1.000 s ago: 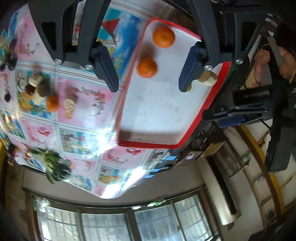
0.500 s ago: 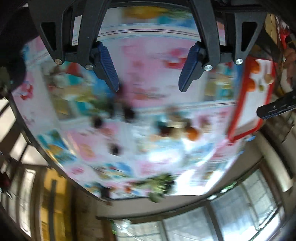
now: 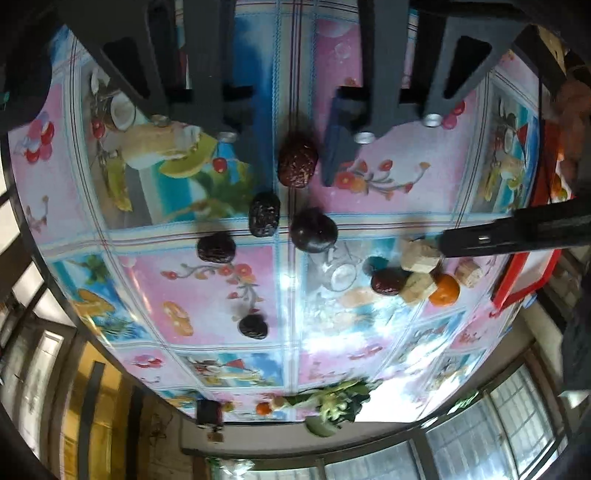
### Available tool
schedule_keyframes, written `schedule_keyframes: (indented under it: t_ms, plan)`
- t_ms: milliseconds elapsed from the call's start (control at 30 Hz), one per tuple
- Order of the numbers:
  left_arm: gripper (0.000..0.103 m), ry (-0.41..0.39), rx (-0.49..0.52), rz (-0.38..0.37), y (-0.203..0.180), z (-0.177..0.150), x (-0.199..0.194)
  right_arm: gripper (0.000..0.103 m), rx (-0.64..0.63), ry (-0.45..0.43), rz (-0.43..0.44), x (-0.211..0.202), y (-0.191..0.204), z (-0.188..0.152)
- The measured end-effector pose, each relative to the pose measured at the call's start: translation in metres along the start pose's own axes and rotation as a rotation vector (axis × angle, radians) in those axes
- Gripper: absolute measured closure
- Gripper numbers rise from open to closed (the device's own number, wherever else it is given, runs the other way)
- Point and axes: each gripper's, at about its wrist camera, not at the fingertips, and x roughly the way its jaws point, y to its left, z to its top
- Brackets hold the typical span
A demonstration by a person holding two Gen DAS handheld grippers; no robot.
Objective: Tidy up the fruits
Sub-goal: 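Grasp a white yam cube with the left tool while the right tool grasps a red date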
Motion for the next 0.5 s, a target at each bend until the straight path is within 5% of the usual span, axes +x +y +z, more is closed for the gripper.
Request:
schedule_keyframes:
  t_ms: [233, 333, 500]
  plan:
    - [0.059, -0.027, -0.021, 0.061, -0.015, 0.005, 0.015, 0.081, -0.042, -0.018, 0.028, -0.001, -0.003, -0.004]
    - [0.078, -0.02, -0.028, 0.08, -0.019, 0.009, 0.024, 0.081, -0.039, -0.021, 0.051, -0.001, -0.007, -0.004]
    - [0.079, -0.038, -0.03, 0.118, -0.023, 0.009, 0.026, 0.081, -0.042, -0.021, 0.069, -0.002, -0.011, -0.004]
